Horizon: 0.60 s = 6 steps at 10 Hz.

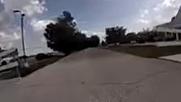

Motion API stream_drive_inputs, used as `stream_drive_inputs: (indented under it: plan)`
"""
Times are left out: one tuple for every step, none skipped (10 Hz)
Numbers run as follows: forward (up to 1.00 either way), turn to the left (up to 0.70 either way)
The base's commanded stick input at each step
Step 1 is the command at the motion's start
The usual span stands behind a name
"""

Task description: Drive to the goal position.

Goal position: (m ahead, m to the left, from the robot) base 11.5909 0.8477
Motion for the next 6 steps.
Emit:
stream_drive_inputs:
  plan:
    - [0.70, 0.18]
    - [0.70, 0.00]
    - [0.70, 0.00]
    - [0.70, 0.00]
    - [0.70, 0.00]
    - [0.70, 0.00]
